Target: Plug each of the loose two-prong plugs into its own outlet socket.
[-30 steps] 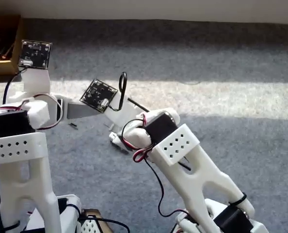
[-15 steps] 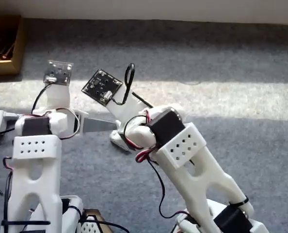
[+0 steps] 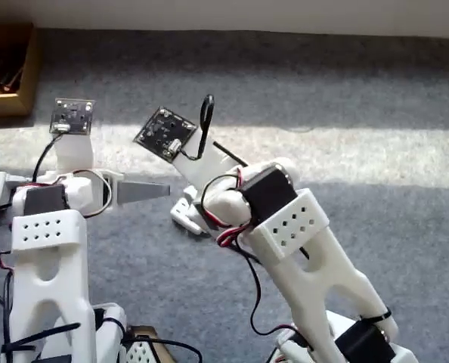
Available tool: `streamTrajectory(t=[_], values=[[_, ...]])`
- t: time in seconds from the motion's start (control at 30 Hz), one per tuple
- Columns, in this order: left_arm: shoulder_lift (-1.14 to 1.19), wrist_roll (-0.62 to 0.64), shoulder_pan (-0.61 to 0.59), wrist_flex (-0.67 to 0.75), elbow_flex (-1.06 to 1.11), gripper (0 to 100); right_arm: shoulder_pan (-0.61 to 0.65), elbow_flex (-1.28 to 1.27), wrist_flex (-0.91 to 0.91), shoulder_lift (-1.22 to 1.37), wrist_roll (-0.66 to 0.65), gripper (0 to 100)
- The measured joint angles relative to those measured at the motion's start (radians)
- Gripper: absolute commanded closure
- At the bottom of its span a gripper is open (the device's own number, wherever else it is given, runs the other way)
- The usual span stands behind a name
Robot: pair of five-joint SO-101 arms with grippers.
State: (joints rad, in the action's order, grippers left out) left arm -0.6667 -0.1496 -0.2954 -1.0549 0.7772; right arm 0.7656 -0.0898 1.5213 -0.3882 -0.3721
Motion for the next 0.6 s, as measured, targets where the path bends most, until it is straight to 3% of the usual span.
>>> streamTrajectory(t=[0.23, 0.6], values=[[0.000, 0.000, 0.006, 0.006, 0.000, 39, -0.009, -0.032, 0.000, 0.000, 0.021, 99.1], [0.000, 0.063, 0.227, 0.012, 0.057, 39, 0.034, -0.035, 0.002, 0.002, 0.054, 99.1]])
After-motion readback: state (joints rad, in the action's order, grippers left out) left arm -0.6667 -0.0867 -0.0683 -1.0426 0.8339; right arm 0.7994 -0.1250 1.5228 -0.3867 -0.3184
